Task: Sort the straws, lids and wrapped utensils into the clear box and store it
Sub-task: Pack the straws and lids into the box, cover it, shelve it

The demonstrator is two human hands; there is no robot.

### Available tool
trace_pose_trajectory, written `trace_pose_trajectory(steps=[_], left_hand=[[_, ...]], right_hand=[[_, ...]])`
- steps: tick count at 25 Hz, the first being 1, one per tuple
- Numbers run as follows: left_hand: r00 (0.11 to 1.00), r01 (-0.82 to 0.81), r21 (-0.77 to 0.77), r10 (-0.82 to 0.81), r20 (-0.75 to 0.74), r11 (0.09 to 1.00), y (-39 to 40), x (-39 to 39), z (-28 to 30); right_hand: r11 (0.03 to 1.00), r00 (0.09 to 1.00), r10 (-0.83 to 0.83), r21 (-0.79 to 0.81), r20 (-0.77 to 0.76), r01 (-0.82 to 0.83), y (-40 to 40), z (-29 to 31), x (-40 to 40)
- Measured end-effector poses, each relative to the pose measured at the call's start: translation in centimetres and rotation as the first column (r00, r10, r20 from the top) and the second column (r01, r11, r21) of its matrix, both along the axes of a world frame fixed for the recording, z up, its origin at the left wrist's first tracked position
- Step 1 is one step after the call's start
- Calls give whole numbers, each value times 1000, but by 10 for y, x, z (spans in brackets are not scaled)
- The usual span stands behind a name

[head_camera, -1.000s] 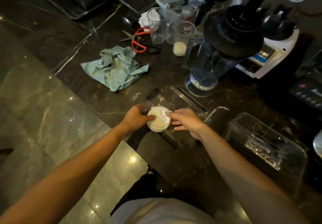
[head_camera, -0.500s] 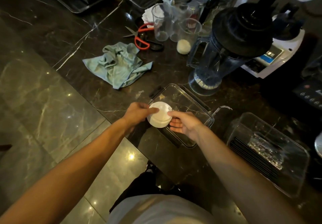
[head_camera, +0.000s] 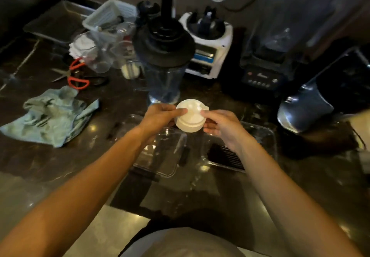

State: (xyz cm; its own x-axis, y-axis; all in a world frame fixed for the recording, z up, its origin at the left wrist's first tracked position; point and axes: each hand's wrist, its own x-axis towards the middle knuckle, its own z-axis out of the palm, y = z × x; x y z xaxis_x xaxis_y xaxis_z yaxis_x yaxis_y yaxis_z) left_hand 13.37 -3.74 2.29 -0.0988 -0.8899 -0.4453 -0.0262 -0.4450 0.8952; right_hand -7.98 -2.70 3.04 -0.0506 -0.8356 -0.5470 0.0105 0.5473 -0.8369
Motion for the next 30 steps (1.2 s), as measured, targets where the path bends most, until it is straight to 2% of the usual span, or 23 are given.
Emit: trace_pose_trajectory(steps=[2, 6, 11, 14, 17, 22, 26, 30], left_hand=[[996, 89, -42, -88, 33, 995, -8, -42, 7], [978, 199, -25, -197, 64, 980, -11, -114, 4], [990, 124, 82, -130, 62, 989, 1, -163, -29], [987, -7, 99, -9, 159, 995, 11, -175, -44], [973, -34, 89, 12, 229, 995, 23, -184, -48], [983, -113, 200, 81, 163, 973, 40, -188, -47], [966, -258, 232, 245, 81, 938, 47, -196, -44], [953, -302, 289, 282, 110, 908, 47, -202, -42]], right_hand=[[995, 995, -94, -27, 16, 95, 4, 4, -42], [974, 974, -222, -39, 32, 224, 20, 1, -110], [963, 963, -266, 28, -31, 267, 33, -33, -145], [968, 970, -238, 73, -42, 240, 30, -48, -144], [977, 978, -191, 78, -85, 197, 25, -57, -137], [990, 982, -101, 82, -160, 115, 22, -71, -124], [999, 978, -24, 33, -206, 32, 21, -81, -114], [999, 944, 38, 0, -328, -41, 11, -87, -111]])
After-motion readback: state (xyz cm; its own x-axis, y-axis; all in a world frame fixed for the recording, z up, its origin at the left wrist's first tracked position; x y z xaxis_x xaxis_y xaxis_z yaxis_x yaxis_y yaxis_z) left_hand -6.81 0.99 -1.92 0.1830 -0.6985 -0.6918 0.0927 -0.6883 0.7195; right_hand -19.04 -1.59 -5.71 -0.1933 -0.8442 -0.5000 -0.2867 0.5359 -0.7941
